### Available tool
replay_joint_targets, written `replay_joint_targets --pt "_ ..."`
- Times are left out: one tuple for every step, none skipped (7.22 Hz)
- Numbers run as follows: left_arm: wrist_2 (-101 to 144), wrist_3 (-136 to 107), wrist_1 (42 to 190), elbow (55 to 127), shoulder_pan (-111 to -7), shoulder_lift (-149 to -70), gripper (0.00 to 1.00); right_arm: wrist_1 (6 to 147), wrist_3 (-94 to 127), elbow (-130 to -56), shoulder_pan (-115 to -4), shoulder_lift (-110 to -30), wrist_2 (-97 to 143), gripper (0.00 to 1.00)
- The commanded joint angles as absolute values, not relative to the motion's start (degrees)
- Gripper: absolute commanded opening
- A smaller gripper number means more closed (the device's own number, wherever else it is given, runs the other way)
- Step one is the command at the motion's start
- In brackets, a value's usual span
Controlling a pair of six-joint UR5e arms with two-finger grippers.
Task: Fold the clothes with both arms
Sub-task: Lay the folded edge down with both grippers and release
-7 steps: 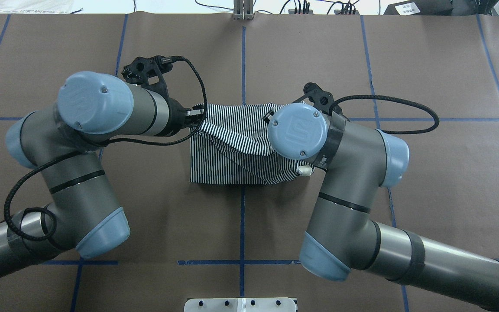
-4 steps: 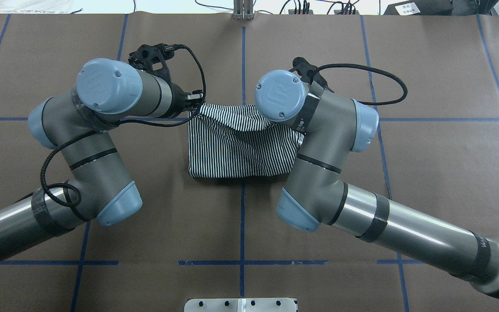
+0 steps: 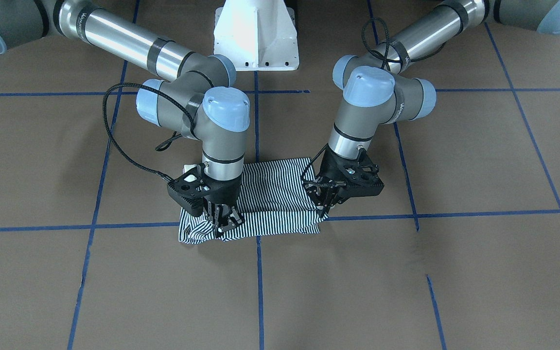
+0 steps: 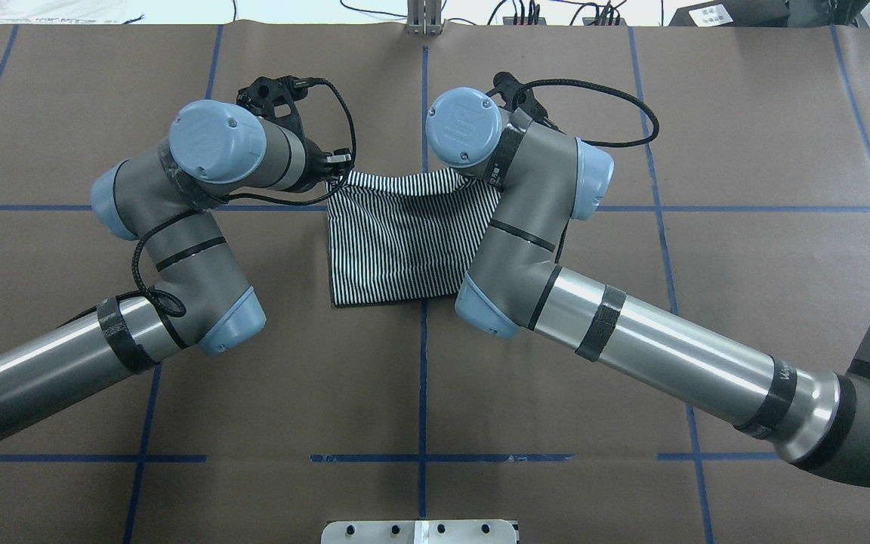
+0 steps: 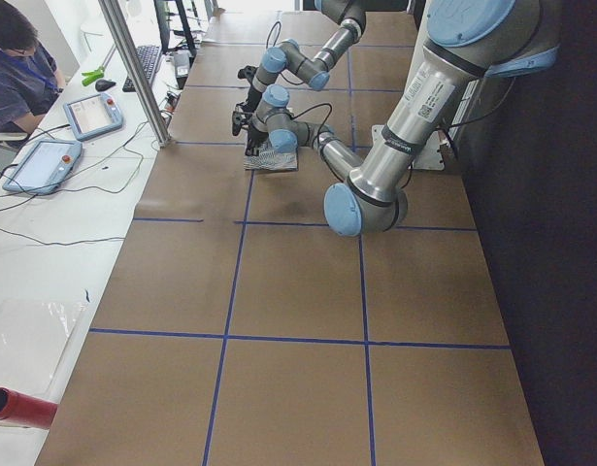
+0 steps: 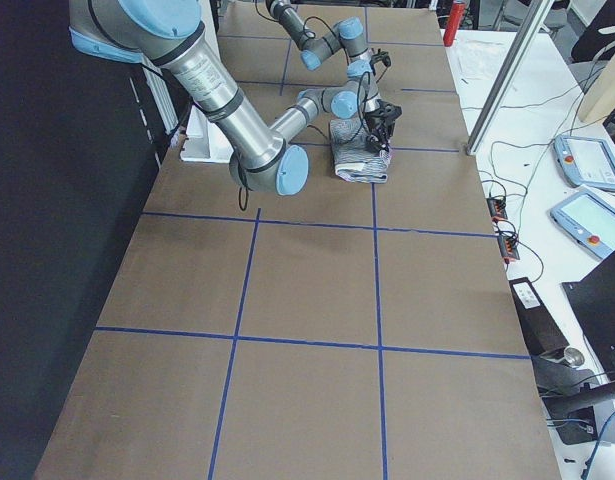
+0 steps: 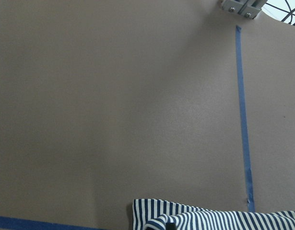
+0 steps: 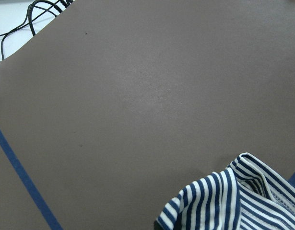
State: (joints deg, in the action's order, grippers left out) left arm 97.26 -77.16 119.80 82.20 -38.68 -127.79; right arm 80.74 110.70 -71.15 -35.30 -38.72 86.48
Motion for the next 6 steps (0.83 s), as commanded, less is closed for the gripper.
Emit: replay_joint_targets --pt "97.2 -72.6 120.1 82.0 -38.4 -127.6 0.99 80.2 99.9 -70.7 -34.2 -38.9 85.8 1.00" --pt "97.4 -71.3 120.1 82.7 -38.5 -127.1 1.00 80.4 98.8 -71.8 -34.3 -39.0 86.4 1.00" --pt "98.1 -68.7 120.1 83.7 -38.8 -126.8 1.00 80.7 96.7 -73.6 -34.4 -39.0 86.7 1.00" --pt "99.5 -65.3 120.4 84.2 -38.9 -126.5 1.00 80.8 96.2 -74.3 -33.8 -38.9 87.3 1.00" --pt "99.6 -65.3 121.7 84.1 -38.9 -126.0 1.00 80.8 93.4 -74.3 -31.4 -39.0 86.6 1.00" --pt "99.6 -65.4 122.0 84.2 -38.9 -126.0 1.00 80.8 90.2 -74.0 -30.0 -39.3 85.9 1.00"
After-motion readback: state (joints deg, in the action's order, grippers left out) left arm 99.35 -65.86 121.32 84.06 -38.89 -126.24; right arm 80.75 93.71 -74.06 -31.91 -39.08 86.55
